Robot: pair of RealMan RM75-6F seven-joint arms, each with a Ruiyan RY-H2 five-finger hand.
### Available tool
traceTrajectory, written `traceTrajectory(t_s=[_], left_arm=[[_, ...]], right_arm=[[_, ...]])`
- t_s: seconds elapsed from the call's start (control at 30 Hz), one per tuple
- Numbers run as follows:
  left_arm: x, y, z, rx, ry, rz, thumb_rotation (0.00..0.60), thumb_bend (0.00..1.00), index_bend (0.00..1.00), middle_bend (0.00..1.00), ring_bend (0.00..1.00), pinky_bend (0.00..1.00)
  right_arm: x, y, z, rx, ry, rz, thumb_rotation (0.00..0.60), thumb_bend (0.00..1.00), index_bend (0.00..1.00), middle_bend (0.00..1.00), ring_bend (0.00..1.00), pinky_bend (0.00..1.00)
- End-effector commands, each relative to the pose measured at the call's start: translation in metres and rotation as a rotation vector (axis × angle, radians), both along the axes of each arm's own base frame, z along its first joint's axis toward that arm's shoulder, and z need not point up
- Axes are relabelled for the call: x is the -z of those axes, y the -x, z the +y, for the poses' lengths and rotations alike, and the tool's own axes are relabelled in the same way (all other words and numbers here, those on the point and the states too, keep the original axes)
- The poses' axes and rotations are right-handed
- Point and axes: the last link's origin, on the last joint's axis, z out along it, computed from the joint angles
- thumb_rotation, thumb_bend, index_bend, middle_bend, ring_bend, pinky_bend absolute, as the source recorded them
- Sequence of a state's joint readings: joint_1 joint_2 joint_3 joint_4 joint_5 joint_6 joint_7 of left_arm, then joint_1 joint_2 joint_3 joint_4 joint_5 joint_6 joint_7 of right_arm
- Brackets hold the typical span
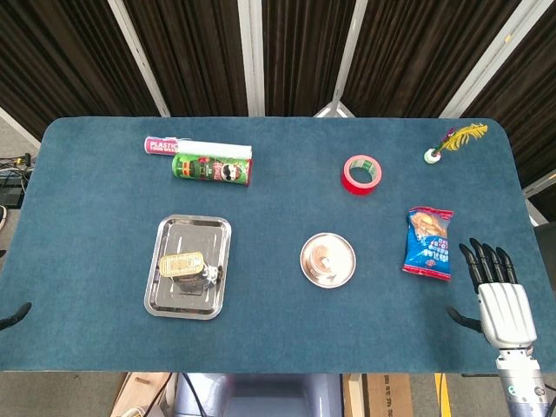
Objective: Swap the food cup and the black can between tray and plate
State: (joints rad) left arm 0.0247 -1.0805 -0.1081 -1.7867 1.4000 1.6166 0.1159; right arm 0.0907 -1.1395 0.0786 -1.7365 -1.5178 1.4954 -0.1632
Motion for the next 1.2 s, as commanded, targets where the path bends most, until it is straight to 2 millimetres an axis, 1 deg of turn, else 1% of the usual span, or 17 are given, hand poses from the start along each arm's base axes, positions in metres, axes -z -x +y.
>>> traceTrajectory(t_s=[0.03, 0.47, 0.6, 0.77, 0.9, 1.03, 1.1, 1.2], left_arm=[[0.000, 0.000, 0.000, 0.000, 0.003, -0.002, 0.600, 0.18, 0.20, 0.00, 0.00, 0.05], [-0.003, -0.003, -0.005, 0.021, -0.019, -0.011, 0.600, 0.18, 0.19, 0.00, 0.00, 0.05], [-0.004, -0.001, -0.004, 0.004, -0.017, -0.020, 0.600, 0.18, 0.19, 0.00, 0.00, 0.05], [-0.003, -0.002, -0.005, 0.008, -0.017, -0.010, 0.600, 0.18, 0.19, 0.00, 0.00, 0.05], [-0.002, 0.000, -0.002, -0.002, -0.006, -0.014, 0.600, 0.18, 0.19, 0.00, 0.00, 0.05], [-0.002, -0.002, -0.004, 0.009, -0.010, -0.023, 0.600, 0.18, 0.19, 0.00, 0.00, 0.05], [-0.003, -0.002, -0.005, 0.008, -0.015, -0.023, 0.600, 0.18, 0.19, 0.00, 0.00, 0.05], [-0.003, -0.002, -0.005, 0.005, -0.020, -0.030, 0.600, 0.18, 0.19, 0.00, 0.00, 0.05]], right_arm=[[0.001, 0.000, 0.001, 0.001, -0.003, 0.002, 0.600, 0.04, 0.00, 0.01, 0.00, 0.00], [0.002, -0.005, 0.005, -0.012, -0.021, -0.016, 0.600, 0.04, 0.00, 0.01, 0.00, 0.00], [0.003, -0.003, 0.005, -0.005, -0.068, -0.045, 0.600, 0.04, 0.00, 0.01, 0.00, 0.00], [0.001, -0.003, 0.006, -0.007, -0.076, -0.067, 0.600, 0.04, 0.00, 0.01, 0.00, 0.00], [0.006, -0.013, 0.007, -0.055, -0.131, -0.151, 0.600, 0.04, 0.00, 0.01, 0.00, 0.00], [0.015, -0.024, 0.006, -0.112, -0.206, -0.182, 0.600, 0.04, 0.00, 0.01, 0.00, 0.00], [0.021, -0.032, 0.000, -0.128, -0.256, -0.194, 0.600, 0.04, 0.00, 0.01, 0.00, 0.00], [0.028, -0.045, -0.015, -0.142, -0.298, -0.177, 0.600, 0.04, 0.00, 0.01, 0.00, 0.00]])
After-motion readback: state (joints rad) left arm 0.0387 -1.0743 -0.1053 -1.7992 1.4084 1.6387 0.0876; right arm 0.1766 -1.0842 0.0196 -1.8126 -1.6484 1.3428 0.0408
